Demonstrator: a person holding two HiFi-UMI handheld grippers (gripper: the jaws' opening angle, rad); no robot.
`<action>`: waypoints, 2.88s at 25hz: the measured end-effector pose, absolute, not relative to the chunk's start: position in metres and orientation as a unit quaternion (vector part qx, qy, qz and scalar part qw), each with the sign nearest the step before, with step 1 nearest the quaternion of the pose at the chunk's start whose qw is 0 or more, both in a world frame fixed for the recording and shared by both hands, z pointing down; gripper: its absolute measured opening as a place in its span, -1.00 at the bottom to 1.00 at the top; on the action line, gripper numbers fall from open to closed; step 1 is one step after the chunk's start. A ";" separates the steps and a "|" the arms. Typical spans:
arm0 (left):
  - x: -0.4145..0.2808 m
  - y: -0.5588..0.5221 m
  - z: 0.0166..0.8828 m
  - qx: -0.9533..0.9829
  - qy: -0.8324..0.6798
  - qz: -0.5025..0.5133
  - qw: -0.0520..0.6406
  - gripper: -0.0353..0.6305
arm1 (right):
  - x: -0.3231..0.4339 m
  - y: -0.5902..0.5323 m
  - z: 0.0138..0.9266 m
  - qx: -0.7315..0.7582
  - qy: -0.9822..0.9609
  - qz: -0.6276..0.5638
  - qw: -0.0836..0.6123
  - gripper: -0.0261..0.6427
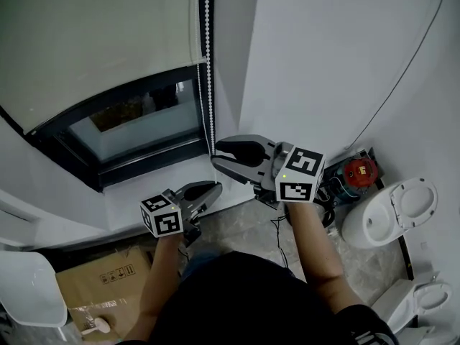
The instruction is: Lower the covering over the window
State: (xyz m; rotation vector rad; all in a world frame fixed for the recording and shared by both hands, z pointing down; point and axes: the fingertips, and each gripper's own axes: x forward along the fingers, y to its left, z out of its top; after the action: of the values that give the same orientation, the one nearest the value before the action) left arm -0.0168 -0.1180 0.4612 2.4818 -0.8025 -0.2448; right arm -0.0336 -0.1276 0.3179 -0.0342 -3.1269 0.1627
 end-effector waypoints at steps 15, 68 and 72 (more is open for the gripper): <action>-0.016 -0.120 0.476 0.917 -0.300 -0.050 0.259 -0.86 | -0.057 -0.152 0.268 0.015 -0.999 0.027 -0.031 -0.88; -0.053 -0.161 0.246 0.932 -0.342 -0.110 0.050 -0.39 | -0.059 -0.124 0.385 0.001 -0.993 0.069 0.093 -0.88; -0.054 -0.163 0.245 0.931 -0.346 -0.104 0.049 -0.50 | -0.061 -0.120 0.408 -0.001 -0.990 0.091 0.103 -0.88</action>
State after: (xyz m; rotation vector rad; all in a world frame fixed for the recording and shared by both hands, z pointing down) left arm -0.0535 -0.1628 0.2446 2.8376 -1.0558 -0.3173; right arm -0.0611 -0.1200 0.4079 -0.0019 -2.9228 0.2697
